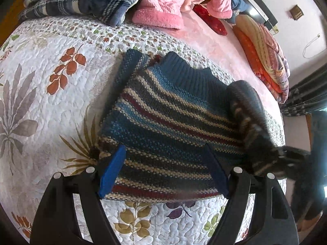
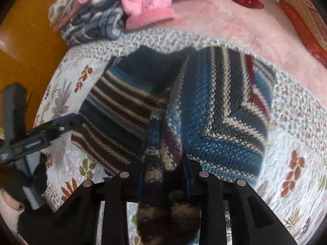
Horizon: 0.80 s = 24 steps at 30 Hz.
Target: Fold small clothes
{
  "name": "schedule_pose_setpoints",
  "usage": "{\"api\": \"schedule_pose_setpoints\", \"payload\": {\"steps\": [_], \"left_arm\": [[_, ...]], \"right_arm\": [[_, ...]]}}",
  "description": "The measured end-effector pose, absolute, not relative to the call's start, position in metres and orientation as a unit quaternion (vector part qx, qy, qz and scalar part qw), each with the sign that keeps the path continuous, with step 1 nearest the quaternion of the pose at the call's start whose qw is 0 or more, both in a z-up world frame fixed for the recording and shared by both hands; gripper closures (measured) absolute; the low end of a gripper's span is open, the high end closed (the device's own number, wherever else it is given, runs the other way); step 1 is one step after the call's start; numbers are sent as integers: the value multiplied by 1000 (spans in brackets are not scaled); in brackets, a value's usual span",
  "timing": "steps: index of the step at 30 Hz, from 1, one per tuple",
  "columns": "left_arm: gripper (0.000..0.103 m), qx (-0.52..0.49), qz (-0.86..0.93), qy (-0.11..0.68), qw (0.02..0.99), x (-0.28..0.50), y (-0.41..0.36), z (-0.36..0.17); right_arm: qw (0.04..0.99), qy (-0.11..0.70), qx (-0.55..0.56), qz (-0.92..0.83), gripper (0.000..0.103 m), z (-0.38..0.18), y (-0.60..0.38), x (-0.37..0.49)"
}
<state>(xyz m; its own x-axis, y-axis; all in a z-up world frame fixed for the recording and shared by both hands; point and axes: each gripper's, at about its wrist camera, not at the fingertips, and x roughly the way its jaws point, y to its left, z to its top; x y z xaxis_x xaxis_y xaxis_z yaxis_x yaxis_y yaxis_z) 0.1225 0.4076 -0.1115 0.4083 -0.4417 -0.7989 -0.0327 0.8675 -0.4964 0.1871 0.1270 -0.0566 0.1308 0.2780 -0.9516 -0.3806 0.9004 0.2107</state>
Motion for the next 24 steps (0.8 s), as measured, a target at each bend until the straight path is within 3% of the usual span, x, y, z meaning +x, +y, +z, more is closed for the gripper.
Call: {"api": "schedule_pose_setpoints", "payload": {"steps": [5, 9, 15, 20, 24], "left_arm": [[26, -232, -129, 524, 809, 124, 409, -107], [26, -237, -133, 521, 809, 123, 410, -103], [26, -244, -138, 519, 807, 124, 412, -101], [26, -247, -153, 526, 800, 124, 405, -101], [24, -246, -180, 530, 791, 123, 393, -99]], "right_arm": [[744, 633, -34, 209, 71, -80, 138, 188], [740, 637, -4, 216, 57, -82, 140, 189], [737, 636, 49, 223, 55, -78, 131, 191], [732, 603, 182, 261, 54, -46, 91, 187], [754, 588, 172, 238, 54, -13, 58, 164]]}}
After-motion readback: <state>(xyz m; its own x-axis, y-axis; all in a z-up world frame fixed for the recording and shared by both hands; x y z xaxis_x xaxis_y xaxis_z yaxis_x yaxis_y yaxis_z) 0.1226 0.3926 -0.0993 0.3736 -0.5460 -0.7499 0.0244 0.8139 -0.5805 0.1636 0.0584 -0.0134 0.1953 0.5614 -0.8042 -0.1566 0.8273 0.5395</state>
